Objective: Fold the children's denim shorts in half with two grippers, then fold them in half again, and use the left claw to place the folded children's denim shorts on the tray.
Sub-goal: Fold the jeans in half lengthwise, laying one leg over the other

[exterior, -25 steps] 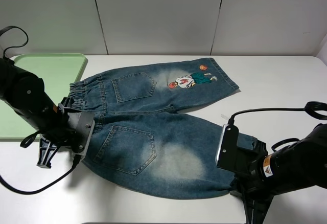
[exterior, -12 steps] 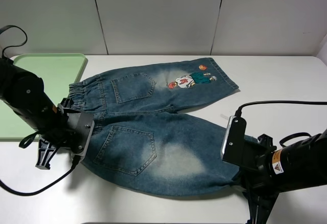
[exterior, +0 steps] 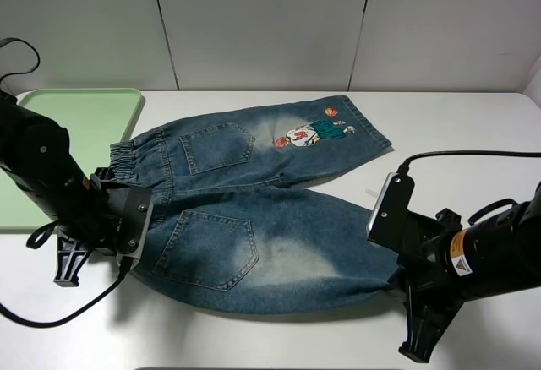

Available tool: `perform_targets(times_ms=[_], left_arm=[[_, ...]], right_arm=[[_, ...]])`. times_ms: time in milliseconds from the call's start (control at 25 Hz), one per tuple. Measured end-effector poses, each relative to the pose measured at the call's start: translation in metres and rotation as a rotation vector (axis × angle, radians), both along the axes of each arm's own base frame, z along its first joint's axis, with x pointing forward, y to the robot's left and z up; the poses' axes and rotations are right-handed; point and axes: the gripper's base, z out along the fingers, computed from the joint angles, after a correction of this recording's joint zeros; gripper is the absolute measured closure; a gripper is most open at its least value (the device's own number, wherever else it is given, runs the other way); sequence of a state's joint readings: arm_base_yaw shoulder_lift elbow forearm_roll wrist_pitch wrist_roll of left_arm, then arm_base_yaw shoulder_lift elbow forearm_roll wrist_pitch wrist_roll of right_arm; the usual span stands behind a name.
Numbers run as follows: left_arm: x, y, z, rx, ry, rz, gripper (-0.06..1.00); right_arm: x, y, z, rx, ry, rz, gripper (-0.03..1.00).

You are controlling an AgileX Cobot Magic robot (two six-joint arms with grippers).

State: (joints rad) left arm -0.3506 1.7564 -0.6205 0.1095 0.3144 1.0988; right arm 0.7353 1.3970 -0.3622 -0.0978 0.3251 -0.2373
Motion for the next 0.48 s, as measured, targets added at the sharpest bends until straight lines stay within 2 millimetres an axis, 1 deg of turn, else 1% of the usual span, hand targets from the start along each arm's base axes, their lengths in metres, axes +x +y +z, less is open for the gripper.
perform_targets(times_ms=[480], left_arm=[[-0.003, 0.001, 0.006, 0.006, 0.013, 0.004, 0.85]], right_arm=[[0.020, 0.006, 0.020, -0.051, -0.049, -0.117, 0.99]])
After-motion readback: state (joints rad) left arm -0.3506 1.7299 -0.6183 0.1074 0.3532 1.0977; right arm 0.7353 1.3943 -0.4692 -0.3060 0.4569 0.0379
